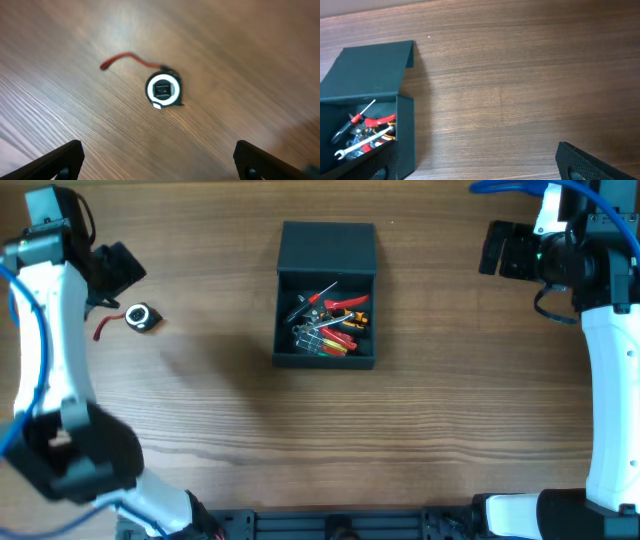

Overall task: Pack container
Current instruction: 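Move the left gripper over the black tape measure, then lower the left gripper and grasp the tape measure by its strap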

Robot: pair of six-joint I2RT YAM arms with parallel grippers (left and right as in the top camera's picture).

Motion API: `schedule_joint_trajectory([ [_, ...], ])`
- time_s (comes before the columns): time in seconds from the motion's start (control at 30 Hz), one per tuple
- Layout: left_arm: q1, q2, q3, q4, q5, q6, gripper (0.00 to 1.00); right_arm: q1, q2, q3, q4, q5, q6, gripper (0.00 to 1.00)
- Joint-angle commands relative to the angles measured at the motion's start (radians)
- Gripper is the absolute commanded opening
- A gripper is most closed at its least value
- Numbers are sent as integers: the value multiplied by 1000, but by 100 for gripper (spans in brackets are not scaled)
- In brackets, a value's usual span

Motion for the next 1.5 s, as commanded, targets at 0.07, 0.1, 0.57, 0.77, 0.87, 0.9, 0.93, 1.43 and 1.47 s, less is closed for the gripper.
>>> schedule_joint_trajectory([
  [0.07,24,182,5,10,79,-66,100,-3,3,-5,-11,-16,6,100],
  [0.1,26,200,5,12,81,-58,100,-3,3,-5,-13,-16,6,100],
  [0.57,27,365,5,126,84,-23,100,-3,3,-5,-56,-15,6,100],
  [0.77,27,375,5,177,84,-23,100,-3,3,-5,-72,-15,6,100],
  [0.87,27,377,5,196,83,-23,100,-3,3,-5,-77,-15,6,100],
  [0.9,27,377,5,202,83,-23,100,-3,3,-5,-78,-15,6,100],
  [0.93,27,377,5,207,83,-23,100,-3,3,-5,-79,-15,6,100],
  [1.43,27,433,5,222,70,-28,100,-3,3,-5,-94,-15,5,100],
  [1.47,27,433,5,222,63,-35,100,-3,3,-5,-94,-15,5,100],
])
